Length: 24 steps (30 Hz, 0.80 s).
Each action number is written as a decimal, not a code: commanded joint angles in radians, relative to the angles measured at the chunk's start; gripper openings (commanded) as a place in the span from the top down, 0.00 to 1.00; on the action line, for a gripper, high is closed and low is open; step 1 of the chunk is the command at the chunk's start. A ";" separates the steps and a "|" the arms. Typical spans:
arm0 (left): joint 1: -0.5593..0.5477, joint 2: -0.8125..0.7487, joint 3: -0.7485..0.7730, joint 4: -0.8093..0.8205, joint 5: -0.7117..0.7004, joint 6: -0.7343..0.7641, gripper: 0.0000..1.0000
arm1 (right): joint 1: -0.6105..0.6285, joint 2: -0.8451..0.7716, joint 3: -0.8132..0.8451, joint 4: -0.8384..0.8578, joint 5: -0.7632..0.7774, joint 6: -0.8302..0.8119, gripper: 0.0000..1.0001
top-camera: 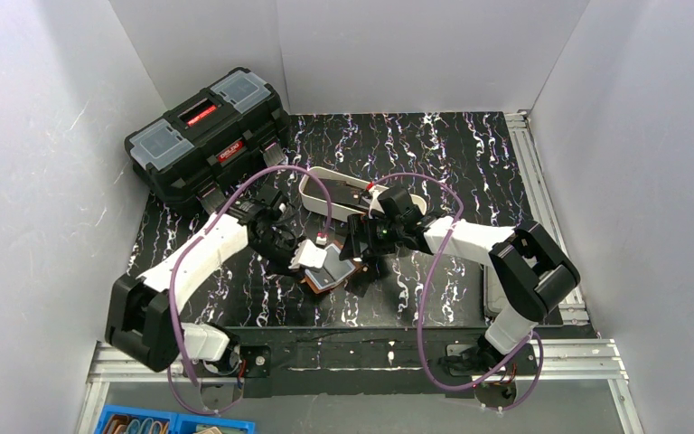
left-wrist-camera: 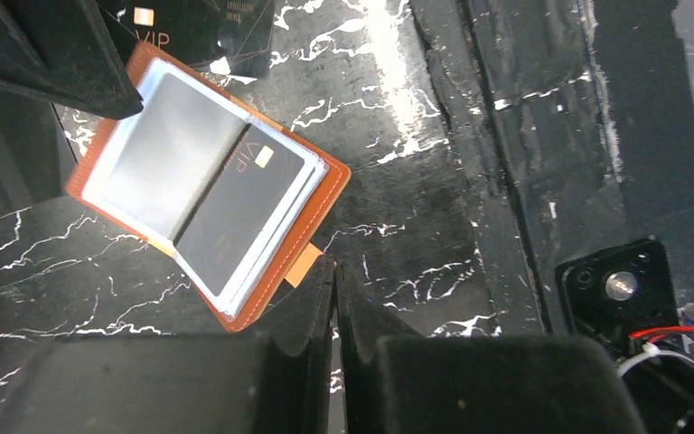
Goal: Put the credit cards into the card holder
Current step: Close the card holder at the center of the board.
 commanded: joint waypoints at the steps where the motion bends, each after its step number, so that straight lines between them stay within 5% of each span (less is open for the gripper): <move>1: -0.013 -0.075 0.052 -0.176 0.011 0.008 1.00 | 0.002 0.006 0.041 0.031 -0.016 0.004 0.02; 8: -0.014 -0.122 0.114 -0.321 -0.019 -0.033 1.00 | 0.024 0.008 0.043 0.032 -0.028 -0.002 0.02; 13: -0.014 -0.167 0.095 -0.236 -0.008 -0.086 1.00 | 0.027 0.021 0.042 0.052 -0.029 0.000 0.02; 24: -0.015 0.191 0.241 -0.011 0.012 -0.157 1.00 | 0.026 -0.023 -0.037 0.106 -0.039 0.039 0.02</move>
